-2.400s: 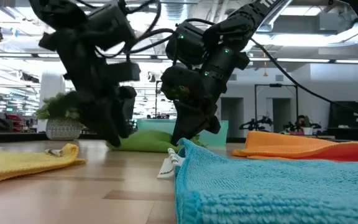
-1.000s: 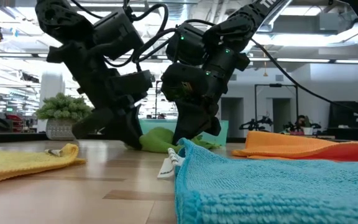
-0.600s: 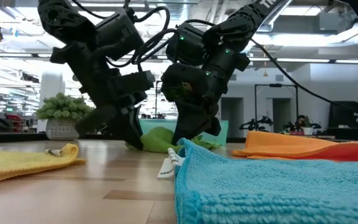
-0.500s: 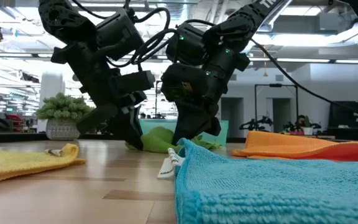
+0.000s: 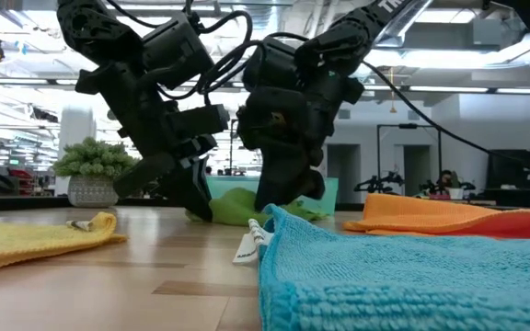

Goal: Roll microfiber towels into tight, uniform cylinder then place into a basket
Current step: Roll the green towel

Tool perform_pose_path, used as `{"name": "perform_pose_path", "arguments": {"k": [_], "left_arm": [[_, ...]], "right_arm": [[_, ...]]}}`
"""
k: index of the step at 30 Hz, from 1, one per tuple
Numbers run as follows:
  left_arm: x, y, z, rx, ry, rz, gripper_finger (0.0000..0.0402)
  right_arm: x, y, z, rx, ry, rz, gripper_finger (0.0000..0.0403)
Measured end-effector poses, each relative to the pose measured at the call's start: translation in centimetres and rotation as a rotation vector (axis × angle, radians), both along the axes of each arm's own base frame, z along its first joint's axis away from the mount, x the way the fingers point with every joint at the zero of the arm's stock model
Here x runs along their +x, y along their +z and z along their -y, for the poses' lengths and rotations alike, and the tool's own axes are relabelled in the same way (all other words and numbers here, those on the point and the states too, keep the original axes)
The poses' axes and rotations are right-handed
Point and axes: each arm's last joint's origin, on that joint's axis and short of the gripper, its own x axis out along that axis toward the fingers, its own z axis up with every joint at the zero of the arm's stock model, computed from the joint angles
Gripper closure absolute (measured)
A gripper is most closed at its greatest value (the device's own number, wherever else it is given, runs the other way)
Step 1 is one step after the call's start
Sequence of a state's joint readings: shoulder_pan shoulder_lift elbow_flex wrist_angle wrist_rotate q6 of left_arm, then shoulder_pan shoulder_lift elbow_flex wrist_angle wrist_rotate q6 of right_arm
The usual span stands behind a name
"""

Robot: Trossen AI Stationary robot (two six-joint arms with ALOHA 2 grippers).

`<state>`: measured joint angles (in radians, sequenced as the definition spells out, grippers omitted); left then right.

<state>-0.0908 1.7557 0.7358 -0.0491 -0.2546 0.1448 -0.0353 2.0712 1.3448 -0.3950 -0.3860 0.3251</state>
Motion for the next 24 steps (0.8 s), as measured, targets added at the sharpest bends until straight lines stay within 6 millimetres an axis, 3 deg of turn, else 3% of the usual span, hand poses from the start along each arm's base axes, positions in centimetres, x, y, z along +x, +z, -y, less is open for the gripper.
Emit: {"name": "perform_pose_path", "arguments": {"k": [6, 14, 24], "left_arm": [[0.0, 0.0, 0.0, 0.0, -0.001, -0.003, 0.0392], [0.0, 0.0, 0.0, -0.001, -0.007, -0.006, 0.0391], [0.0, 0.0, 0.0, -0.001, -0.007, -0.008, 0.0391]], "right_arm": [[-0.6, 2.0, 0.1, -0.055, -0.005, -0.02, 0.0259], [-2.0, 4.8, -0.1, -0.172, 0.026, -0.022, 0.0264], [-3.1, 6.0, -2.4, -0.307, 0.17, -0.017, 0.0276]]}}
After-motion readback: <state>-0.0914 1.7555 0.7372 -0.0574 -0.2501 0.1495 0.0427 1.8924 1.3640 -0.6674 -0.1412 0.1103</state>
